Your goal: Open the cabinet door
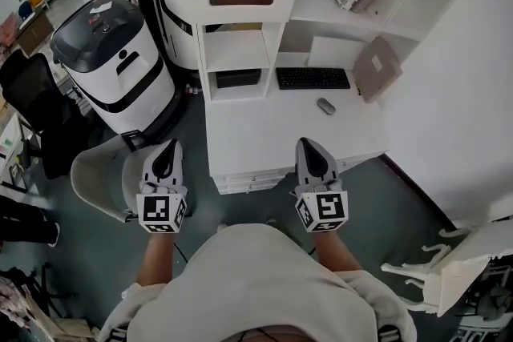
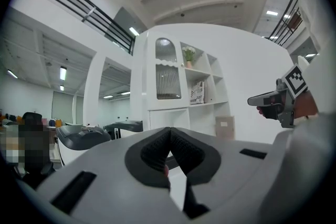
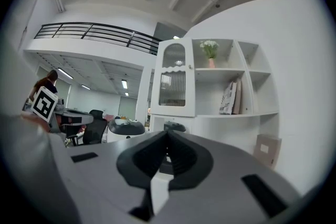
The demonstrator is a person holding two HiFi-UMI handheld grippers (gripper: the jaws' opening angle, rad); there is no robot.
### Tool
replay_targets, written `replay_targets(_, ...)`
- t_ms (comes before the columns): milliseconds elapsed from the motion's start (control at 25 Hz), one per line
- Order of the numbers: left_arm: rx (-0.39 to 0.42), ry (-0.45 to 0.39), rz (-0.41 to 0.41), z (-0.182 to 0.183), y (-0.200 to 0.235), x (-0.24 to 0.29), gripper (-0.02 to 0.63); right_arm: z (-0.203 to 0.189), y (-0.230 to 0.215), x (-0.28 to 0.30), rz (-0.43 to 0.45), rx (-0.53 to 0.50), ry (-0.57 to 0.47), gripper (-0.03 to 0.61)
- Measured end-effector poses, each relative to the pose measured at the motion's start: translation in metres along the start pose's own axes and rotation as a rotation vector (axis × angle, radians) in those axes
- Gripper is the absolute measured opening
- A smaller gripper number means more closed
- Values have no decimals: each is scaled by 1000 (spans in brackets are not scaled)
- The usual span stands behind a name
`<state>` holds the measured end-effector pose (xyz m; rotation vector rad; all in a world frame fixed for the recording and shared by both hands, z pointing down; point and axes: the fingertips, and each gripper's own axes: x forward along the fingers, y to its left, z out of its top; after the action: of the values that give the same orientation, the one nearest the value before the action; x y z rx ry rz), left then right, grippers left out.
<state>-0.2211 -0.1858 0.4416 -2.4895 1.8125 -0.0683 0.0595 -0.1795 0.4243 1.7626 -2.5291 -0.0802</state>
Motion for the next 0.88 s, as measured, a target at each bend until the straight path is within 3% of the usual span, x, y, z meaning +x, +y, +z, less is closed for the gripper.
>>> replay_targets(440, -10, 7, 74, 4, -7, 13, -2, 9, -36, 25, 25, -5, -6, 6)
replay_targets(880, -8, 20, 93, 0, -15, 19, -2, 8, -45, 35, 59, -3, 12, 127)
